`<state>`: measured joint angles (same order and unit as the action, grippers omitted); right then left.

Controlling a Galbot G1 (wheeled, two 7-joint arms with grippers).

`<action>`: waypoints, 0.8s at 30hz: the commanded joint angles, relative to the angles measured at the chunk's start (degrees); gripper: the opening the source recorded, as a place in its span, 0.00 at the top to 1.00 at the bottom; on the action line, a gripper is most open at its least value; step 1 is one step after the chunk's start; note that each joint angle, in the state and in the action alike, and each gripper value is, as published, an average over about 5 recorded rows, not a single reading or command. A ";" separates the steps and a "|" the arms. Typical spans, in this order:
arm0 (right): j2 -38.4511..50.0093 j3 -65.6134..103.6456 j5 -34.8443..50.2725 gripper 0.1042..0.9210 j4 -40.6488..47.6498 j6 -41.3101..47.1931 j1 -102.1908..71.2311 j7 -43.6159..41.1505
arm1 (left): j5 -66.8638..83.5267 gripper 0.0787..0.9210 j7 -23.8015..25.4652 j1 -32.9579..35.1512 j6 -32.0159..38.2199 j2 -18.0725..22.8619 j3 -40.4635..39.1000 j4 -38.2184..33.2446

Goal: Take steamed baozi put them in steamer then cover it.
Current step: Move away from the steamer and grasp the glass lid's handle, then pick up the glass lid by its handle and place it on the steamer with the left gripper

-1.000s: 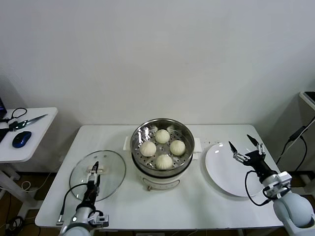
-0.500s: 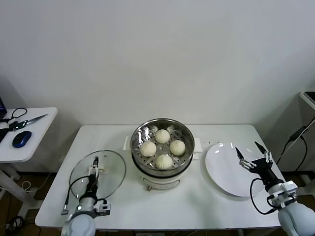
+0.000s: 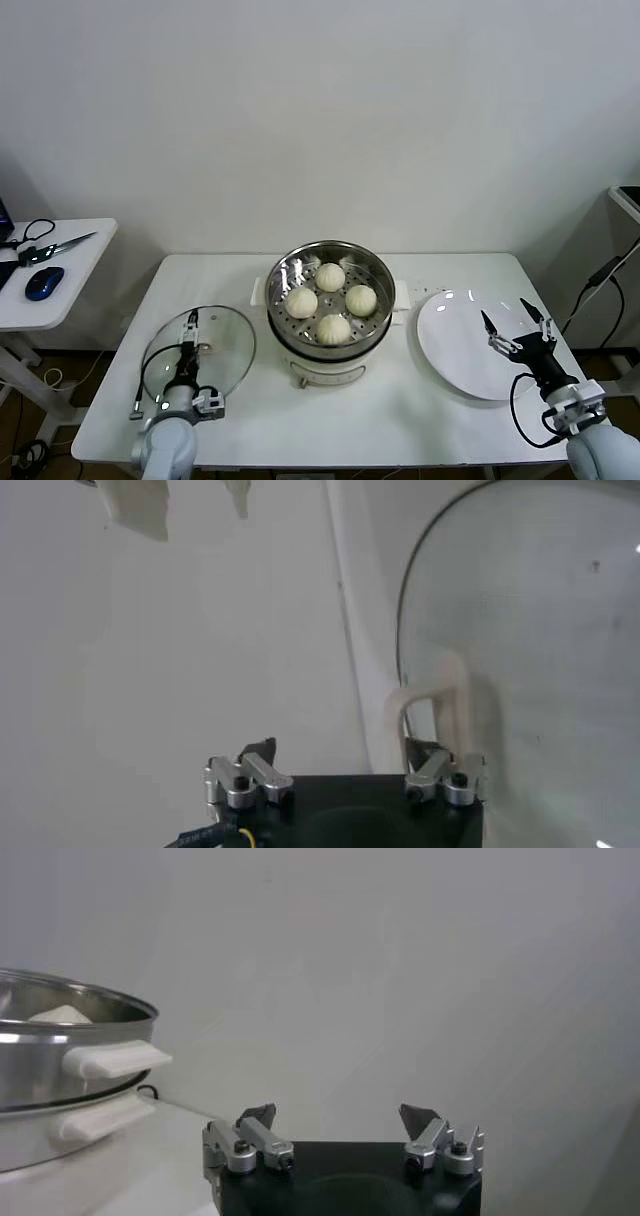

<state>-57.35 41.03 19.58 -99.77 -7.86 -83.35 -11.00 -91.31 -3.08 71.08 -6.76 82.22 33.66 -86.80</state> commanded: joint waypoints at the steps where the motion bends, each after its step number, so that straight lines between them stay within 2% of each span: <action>1: -0.80 0.35 -1.69 0.12 0.73 -0.43 0.06 -0.37 | 4.33 0.17 -0.08 -1.69 0.03 0.02 -0.73 2.69; 10: -1.38 0.46 -2.11 0.12 1.53 -0.98 0.94 -0.46 | 6.66 0.46 -0.40 -0.95 0.36 -0.38 -0.44 1.96; 21: -1.12 0.15 -2.21 0.12 2.53 -1.41 2.37 -0.38 | 11.16 0.84 -1.06 4.32 -1.46 -3.46 0.12 -8.68; 24: -0.77 0.11 -2.22 0.12 2.97 -1.56 2.88 -0.36 | 11.82 0.90 -0.86 6.55 -3.47 -4.54 0.79 -13.08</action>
<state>-58.32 41.15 17.53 -97.27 -9.29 -81.02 -11.34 -82.81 -3.85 72.88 -7.59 79.90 33.72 -89.57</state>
